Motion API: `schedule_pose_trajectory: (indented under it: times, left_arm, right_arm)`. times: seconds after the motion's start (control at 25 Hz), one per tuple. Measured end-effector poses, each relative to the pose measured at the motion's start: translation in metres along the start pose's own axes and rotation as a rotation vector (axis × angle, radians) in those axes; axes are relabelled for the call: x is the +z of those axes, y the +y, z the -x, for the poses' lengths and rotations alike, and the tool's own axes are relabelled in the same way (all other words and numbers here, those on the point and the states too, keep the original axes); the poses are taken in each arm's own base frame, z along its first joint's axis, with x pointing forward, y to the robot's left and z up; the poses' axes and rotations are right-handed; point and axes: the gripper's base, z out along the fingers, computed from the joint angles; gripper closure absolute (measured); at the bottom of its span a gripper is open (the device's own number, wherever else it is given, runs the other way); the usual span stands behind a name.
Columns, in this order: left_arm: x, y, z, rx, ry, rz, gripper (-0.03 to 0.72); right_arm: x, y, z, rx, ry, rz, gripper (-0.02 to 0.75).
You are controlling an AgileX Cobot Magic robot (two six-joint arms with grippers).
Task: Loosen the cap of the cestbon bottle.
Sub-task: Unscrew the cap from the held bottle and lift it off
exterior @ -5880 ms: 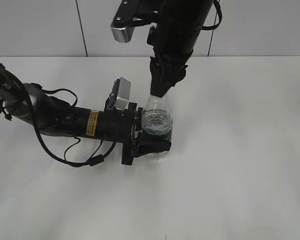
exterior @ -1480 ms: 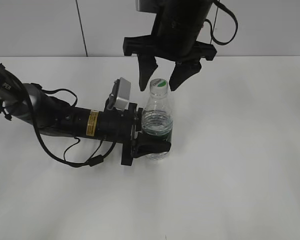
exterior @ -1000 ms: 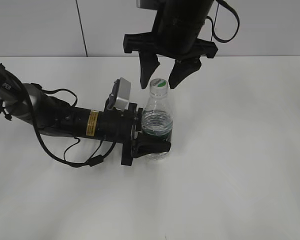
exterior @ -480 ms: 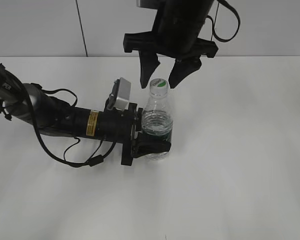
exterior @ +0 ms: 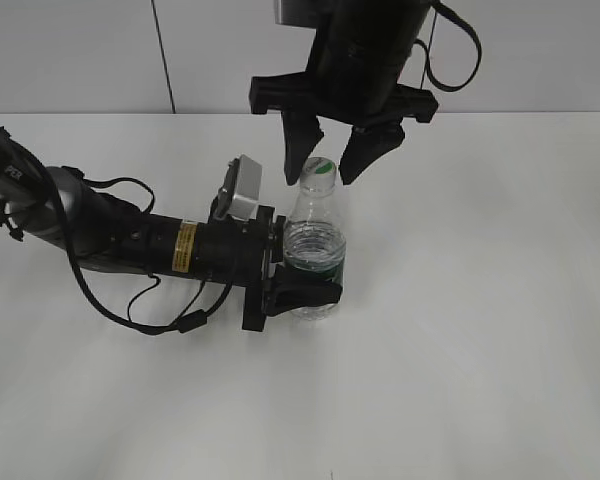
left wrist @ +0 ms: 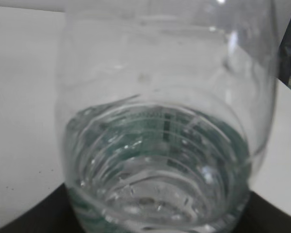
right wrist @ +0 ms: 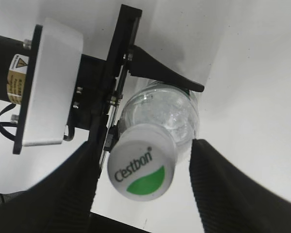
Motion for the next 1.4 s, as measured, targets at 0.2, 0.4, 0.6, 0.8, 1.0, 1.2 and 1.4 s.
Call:
schedule_pose_trajectory:
  times: [0.2, 0.4, 0.6, 0.8, 1.0, 1.2, 1.4]
  left_arm:
    - [0.0, 0.0, 0.0, 0.0, 0.0, 0.0, 0.276]
    - [0.0, 0.0, 0.0001, 0.0, -0.001, -0.001, 0.276]
    - [0.0, -0.0002, 0.0001, 0.0, -0.001, -0.002, 0.276]
    - [0.0, -0.0004, -0.0001, 0.001, 0.001, -0.004, 0.276]
    - [0.0, -0.0009, -0.0004, 0.004, 0.004, -0.01, 0.276]
    - [0.0, -0.0014, -0.0005, 0.003, 0.005, -0.015, 0.276]
    - [0.0, -0.0015, -0.0005, 0.002, 0.005, -0.017, 0.276]
  right_arm:
    - [-0.0009, 0.0002, -0.0001, 0.0, -0.002, 0.002, 0.414]
    - [-0.0025, 0.0004, -0.0009, -0.021, -0.003, 0.003, 0.437]
    - [-0.0033, 0.0005, -0.001, -0.172, -0.005, 0.003, 0.437]
    - [-0.0033, 0.0005, -0.001, -0.418, -0.006, 0.002, 0.437]
    - [-0.0047, 0.0007, -0.0012, -0.602, -0.009, 0.002, 0.437]
    - [-0.0062, 0.0009, -0.0017, -0.745, -0.011, 0.001, 0.437]
    - [-0.0071, 0.001, -0.0018, -0.853, -0.013, 0.0, 0.437]
